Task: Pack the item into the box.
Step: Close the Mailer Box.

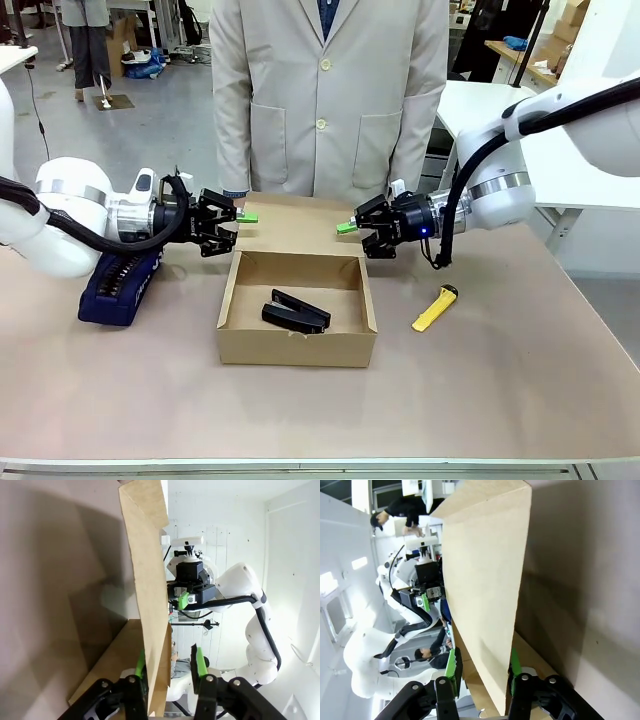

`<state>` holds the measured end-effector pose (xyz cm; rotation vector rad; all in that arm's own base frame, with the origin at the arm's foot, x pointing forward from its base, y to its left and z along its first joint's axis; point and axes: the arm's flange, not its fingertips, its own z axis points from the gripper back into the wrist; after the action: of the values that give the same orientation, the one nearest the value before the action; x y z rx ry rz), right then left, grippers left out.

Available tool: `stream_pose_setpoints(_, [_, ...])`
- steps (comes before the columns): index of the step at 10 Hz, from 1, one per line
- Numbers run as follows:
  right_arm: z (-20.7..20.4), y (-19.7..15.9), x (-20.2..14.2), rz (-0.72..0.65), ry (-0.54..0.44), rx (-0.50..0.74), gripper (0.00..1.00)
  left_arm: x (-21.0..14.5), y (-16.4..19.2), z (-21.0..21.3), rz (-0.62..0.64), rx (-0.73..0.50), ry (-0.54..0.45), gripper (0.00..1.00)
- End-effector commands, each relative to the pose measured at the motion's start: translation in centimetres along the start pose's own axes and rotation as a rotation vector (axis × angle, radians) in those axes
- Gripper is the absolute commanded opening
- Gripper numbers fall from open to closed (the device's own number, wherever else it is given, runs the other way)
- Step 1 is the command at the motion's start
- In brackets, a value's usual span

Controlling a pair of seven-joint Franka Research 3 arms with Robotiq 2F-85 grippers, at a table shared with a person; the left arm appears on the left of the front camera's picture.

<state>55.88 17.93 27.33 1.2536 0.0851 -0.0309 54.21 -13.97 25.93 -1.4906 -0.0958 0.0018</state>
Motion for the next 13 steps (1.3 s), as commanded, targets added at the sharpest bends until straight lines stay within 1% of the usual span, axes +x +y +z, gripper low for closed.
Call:
stream_pose_setpoints(1, [0.1, 0.3, -0.1, 0.036, -0.007, 0.011, 0.47, -1.1, -0.4, 0.3, -0.045, -0.018, 0.006, 0.44])
stream_pose_setpoints(4, [0.5, 1.0, -1.2, 0.095, -0.015, 0.033, 0.47, -1.6, -1.6, 0.2, -0.090, -0.013, 0.001, 0.44])
stream_pose_setpoints(7, [0.9, 2.6, -3.8, 0.274, -0.033, 0.046, 0.47, -2.9, -3.8, 0.0, -0.193, -0.016, -0.018, 0.44])
stream_pose_setpoints(9, [1.1, 3.1, -4.8, 0.385, -0.039, 0.066, 0.47, -4.1, -5.2, 0.0, -0.258, -0.036, -0.023, 0.44])
stream_pose_setpoints(11, [1.3, 3.2, -5.2, 0.477, -0.063, 0.111, 0.47, -5.5, -6.7, 0.1, -0.338, -0.068, -0.035, 0.44])
stream_pose_setpoints(13, [1.7, 3.5, -5.9, 0.583, -0.117, 0.161, 0.47, -6.4, -7.8, 0.3, -0.388, -0.089, -0.086, 0.44])
